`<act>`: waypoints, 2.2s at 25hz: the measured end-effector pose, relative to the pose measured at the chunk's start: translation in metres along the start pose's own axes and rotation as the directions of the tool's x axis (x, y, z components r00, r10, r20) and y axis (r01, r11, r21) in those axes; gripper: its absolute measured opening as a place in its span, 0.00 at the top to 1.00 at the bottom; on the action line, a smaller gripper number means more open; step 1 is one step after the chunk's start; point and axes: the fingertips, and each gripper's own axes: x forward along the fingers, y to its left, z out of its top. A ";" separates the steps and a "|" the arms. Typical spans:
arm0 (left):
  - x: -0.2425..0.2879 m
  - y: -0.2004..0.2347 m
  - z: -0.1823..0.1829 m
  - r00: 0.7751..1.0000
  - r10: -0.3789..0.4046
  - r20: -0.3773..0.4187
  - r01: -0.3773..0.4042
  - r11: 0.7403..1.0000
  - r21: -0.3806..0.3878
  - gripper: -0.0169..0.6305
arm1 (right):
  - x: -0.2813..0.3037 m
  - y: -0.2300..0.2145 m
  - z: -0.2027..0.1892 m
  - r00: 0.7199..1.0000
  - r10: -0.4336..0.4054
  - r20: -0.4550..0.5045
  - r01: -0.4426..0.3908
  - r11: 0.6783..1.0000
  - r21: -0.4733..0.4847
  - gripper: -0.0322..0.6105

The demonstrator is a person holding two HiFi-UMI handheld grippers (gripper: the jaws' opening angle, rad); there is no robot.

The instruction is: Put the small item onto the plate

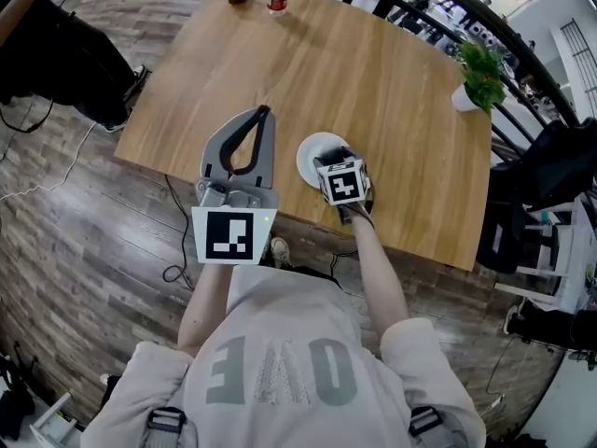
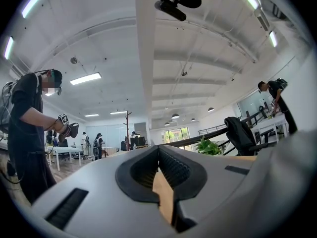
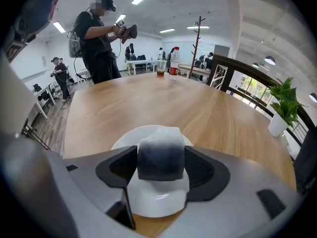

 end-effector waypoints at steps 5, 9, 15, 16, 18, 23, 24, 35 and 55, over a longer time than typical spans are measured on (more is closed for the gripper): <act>0.000 -0.005 0.003 1.000 -0.007 0.021 0.006 1.000 0.012 0.96 | 0.001 0.003 0.004 1.000 0.004 -0.015 -0.004 1.000 0.002 0.48; 0.000 -0.009 0.002 1.000 -0.010 0.017 0.010 1.000 0.012 0.96 | 0.005 0.008 0.000 0.998 0.036 -0.047 -0.036 0.999 -0.004 0.48; 0.000 -0.007 0.000 1.000 -0.004 0.017 0.004 1.000 0.010 0.96 | 0.007 0.007 -0.002 0.997 0.052 -0.062 -0.051 0.998 0.021 0.48; 0.000 -0.007 0.001 1.000 -0.004 0.018 0.004 1.000 0.013 0.96 | 0.007 0.006 -0.002 0.998 0.042 -0.055 -0.041 0.999 0.025 0.48; 0.001 -0.007 0.002 1.000 -0.006 0.019 0.006 1.000 0.018 0.96 | 0.010 0.004 -0.003 0.999 0.007 -0.046 -0.006 0.999 0.034 0.48; 0.000 -0.005 0.004 1.000 -0.005 0.023 0.005 1.000 0.008 0.96 | 0.006 0.006 0.004 1.000 -0.002 -0.031 0.003 1.000 0.022 0.48; 0.000 -0.005 0.004 1.000 -0.006 0.023 0.005 1.000 0.007 0.96 | 0.000 0.005 0.012 1.000 -0.006 -0.016 0.006 1.000 0.023 0.48; 0.009 -0.014 0.018 0.996 -0.048 0.073 0.049 0.999 -0.018 0.96 | -0.123 -0.013 0.151 0.886 -0.064 0.459 0.008 0.992 0.124 0.48; 0.008 -0.001 0.078 0.973 -0.056 0.225 0.060 0.998 -0.009 0.96 | -0.336 -0.010 0.156 0.490 -0.363 0.793 0.219 0.931 0.291 0.92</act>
